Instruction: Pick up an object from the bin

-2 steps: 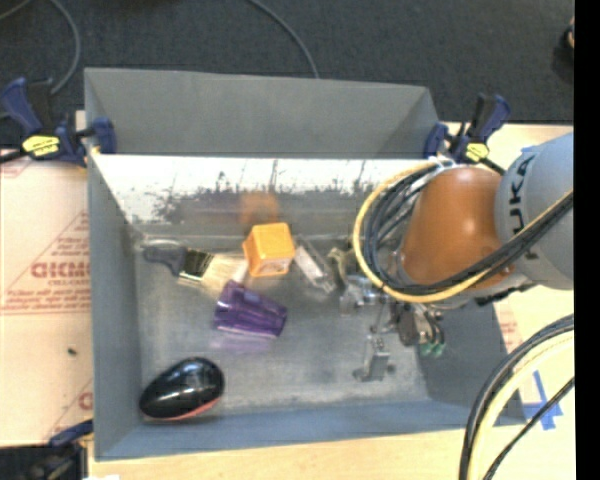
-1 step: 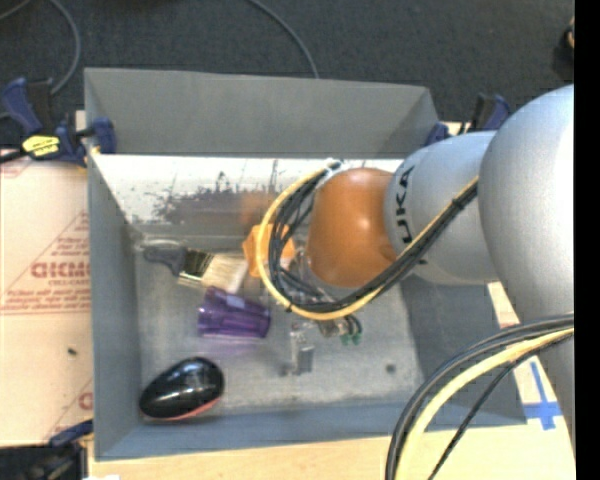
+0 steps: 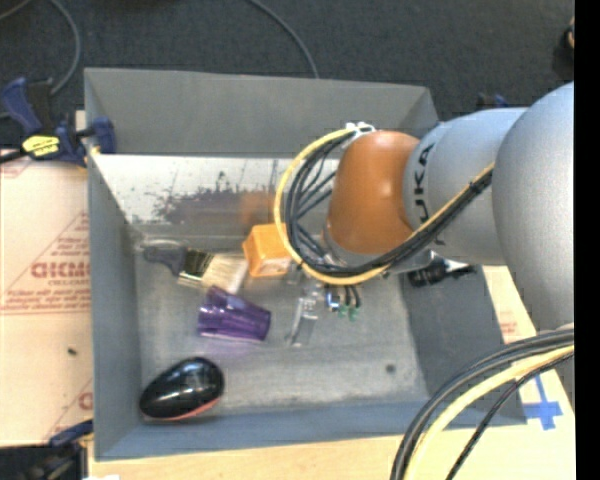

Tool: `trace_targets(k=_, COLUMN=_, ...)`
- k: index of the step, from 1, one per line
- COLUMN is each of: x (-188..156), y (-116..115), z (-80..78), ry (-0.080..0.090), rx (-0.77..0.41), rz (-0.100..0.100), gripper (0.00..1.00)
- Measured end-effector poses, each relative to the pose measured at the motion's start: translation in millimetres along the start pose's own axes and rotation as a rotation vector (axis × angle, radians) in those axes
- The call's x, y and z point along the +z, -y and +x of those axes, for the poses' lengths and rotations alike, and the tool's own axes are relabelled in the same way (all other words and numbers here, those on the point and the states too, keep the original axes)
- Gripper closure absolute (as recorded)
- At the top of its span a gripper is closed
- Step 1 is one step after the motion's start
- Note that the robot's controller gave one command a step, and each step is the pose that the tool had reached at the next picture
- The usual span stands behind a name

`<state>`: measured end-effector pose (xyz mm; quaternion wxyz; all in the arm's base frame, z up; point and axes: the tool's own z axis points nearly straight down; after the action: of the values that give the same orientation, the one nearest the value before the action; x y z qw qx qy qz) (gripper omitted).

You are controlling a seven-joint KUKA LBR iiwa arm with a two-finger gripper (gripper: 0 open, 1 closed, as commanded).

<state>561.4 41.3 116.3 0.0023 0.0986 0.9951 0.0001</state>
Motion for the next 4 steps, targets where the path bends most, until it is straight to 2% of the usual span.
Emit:
trace_targets(k=1, x=7.8, y=-69.7, z=16.2, ry=0.002, rx=-0.483, rz=0.000, gripper=0.00)
trace_targets(k=2, x=33.6, y=-87.1, z=27.3, ry=0.001, rx=-0.381, rz=-0.001, gripper=0.00)
trace_targets(k=3, x=45.4, y=-98.2, z=29.7, ry=0.003, rx=-0.694, rz=0.002, gripper=1.00)
trace_targets(k=4, x=45.4, y=-98.1, z=29.6, ry=0.003, rx=-0.693, rz=0.001, gripper=1.00)
